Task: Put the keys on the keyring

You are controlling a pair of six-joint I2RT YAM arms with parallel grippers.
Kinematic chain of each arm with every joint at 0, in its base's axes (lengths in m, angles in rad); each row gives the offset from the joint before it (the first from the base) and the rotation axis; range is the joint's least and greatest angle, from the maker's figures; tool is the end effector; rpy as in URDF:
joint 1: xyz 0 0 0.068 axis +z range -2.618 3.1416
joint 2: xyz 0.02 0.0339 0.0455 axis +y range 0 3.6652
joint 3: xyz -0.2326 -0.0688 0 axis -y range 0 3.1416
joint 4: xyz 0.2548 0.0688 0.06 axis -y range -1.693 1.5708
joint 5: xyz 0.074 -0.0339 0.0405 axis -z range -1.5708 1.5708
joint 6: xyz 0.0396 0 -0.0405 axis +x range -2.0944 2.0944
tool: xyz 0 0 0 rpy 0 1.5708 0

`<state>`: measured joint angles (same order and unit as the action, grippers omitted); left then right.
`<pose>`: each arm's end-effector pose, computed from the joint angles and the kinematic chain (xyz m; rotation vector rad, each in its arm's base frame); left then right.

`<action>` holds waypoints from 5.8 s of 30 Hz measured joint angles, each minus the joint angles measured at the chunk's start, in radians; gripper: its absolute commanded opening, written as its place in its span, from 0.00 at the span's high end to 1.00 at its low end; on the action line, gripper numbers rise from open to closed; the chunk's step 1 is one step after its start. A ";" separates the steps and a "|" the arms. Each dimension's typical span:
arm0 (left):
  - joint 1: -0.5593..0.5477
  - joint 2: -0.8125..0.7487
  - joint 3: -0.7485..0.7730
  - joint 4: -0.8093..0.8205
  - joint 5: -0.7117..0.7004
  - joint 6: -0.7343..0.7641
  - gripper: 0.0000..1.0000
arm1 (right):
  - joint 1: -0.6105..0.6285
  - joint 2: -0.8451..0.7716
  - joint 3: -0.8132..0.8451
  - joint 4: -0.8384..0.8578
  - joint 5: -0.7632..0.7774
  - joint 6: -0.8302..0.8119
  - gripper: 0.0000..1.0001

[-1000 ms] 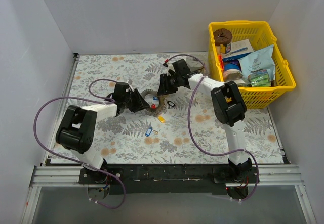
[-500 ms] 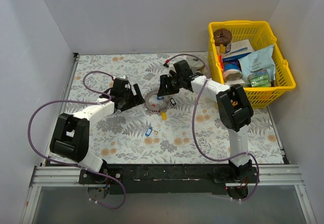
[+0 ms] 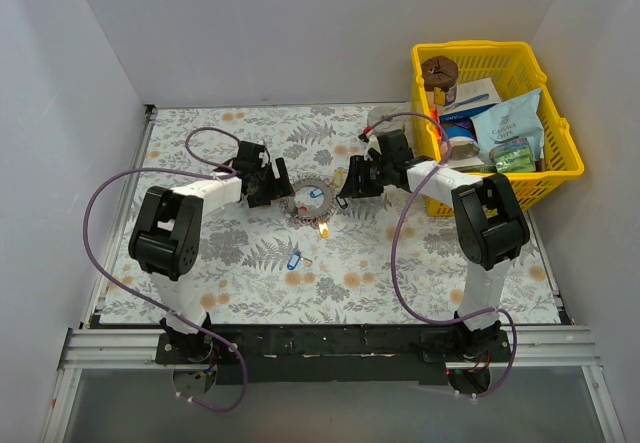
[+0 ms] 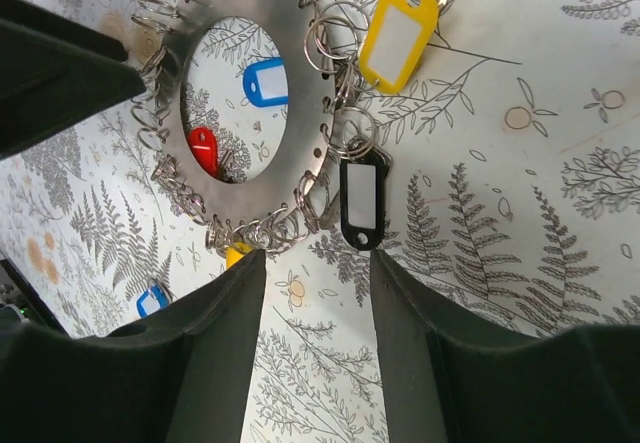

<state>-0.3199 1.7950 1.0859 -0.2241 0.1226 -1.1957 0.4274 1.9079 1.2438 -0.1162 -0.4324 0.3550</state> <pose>0.3512 -0.1215 0.1289 -1.0823 2.4390 -0.7241 0.3687 0.1862 0.1459 -0.3100 2.4169 0.8787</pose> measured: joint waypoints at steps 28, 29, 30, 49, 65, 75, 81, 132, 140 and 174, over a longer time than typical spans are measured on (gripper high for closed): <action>0.029 0.107 0.022 0.139 0.164 0.003 0.62 | 0.030 0.249 0.169 0.113 -0.075 0.135 0.78; 0.028 0.100 0.012 0.138 0.167 0.002 0.62 | 0.031 0.261 0.188 0.109 -0.074 0.135 0.78; 0.026 0.090 -0.001 0.140 0.170 0.001 0.62 | 0.031 0.272 0.209 0.100 -0.071 0.134 0.78; -0.050 -0.171 -0.154 -0.060 0.065 -0.038 0.30 | 0.098 0.339 0.365 -0.014 -0.080 0.042 0.38; -0.049 -0.314 -0.163 -0.096 0.061 0.010 0.32 | 0.119 -0.142 -0.014 -0.013 0.050 -0.165 0.27; -0.048 -0.360 -0.234 -0.069 0.148 0.056 0.33 | 0.255 -0.194 -0.164 0.015 -0.019 -0.240 0.38; -0.004 -0.395 -0.234 -0.068 0.163 0.052 0.33 | 0.311 -0.146 -0.140 0.056 -0.046 -0.225 0.54; 0.449 -0.438 -0.317 -0.001 0.535 0.033 0.32 | 0.459 0.077 0.026 -0.022 0.054 -0.153 0.99; 0.449 -0.438 -0.318 0.000 0.539 0.037 0.33 | 0.433 -0.072 -0.047 -0.023 0.069 -0.148 0.99; 0.066 -0.360 -0.314 0.147 0.453 -0.091 0.34 | 0.301 -0.261 -0.253 -0.067 0.217 -0.134 0.43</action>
<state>-0.2539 1.4345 0.7715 -0.0769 0.5755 -1.2869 0.7280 1.6466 0.9909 -0.1833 -0.2157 0.2214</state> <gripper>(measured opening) 0.660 0.583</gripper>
